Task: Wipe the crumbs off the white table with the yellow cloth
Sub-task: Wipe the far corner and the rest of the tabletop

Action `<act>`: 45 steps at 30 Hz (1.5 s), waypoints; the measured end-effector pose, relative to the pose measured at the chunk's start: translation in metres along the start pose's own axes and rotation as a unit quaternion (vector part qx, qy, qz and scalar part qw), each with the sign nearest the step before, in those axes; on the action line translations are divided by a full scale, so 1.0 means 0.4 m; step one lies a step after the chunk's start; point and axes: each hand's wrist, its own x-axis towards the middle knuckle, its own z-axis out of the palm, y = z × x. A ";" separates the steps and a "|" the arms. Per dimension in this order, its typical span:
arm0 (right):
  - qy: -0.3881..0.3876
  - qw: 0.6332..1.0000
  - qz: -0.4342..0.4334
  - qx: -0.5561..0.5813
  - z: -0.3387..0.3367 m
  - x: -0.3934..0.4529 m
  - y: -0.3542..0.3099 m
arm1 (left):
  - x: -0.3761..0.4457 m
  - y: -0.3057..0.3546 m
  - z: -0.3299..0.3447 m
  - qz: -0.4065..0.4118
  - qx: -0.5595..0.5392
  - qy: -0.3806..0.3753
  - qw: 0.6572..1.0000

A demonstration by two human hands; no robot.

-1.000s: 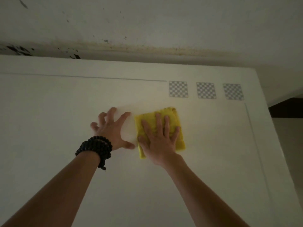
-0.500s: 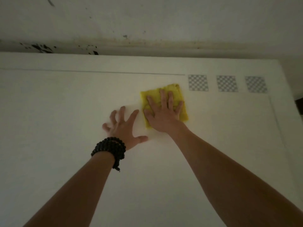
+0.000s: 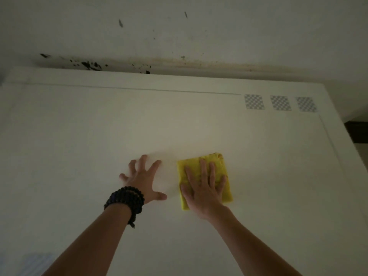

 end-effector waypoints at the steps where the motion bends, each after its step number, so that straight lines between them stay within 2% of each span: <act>1: -0.003 1.000 0.008 0.004 0.014 -0.015 -0.022 | -0.020 -0.027 0.011 0.003 0.005 0.002 1.000; 5: 0.001 1.000 0.018 0.022 0.023 -0.026 -0.070 | -0.044 -0.106 0.034 0.012 0.021 0.034 0.999; 12: 0.001 0.999 0.039 0.030 -0.016 0.062 -0.101 | 0.036 -0.132 0.005 0.047 0.004 0.084 0.995; 16: 0.018 0.999 0.037 0.031 -0.078 0.193 -0.142 | 0.088 -0.163 -0.037 0.013 0.017 0.071 0.997; 22: 0.018 1.000 -0.017 0.004 -0.133 0.351 -0.200 | 0.137 -0.177 -0.054 -0.009 0.022 0.065 0.998; 25: 0.014 1.000 -0.019 0.010 -0.111 0.307 -0.210 | 0.130 -0.187 -0.050 0.012 0.034 0.039 0.999; 28: -0.001 0.999 -0.044 0.001 -0.067 0.233 -0.266 | 0.131 -0.241 -0.086 0.034 -0.004 0.068 0.997; 31: -0.023 0.999 -0.043 -0.022 -0.037 0.199 -0.315 | 0.111 -0.300 -0.109 0.018 0.013 0.119 0.993; 38: 0.002 0.999 -0.046 -0.004 -0.067 0.297 -0.470 | 0.063 -0.457 -0.098 -0.018 0.002 0.097 0.995; 45: -0.023 0.996 -0.085 -0.033 0.069 0.135 -0.636 | 0.007 -0.605 -0.059 -0.010 -0.014 0.108 0.994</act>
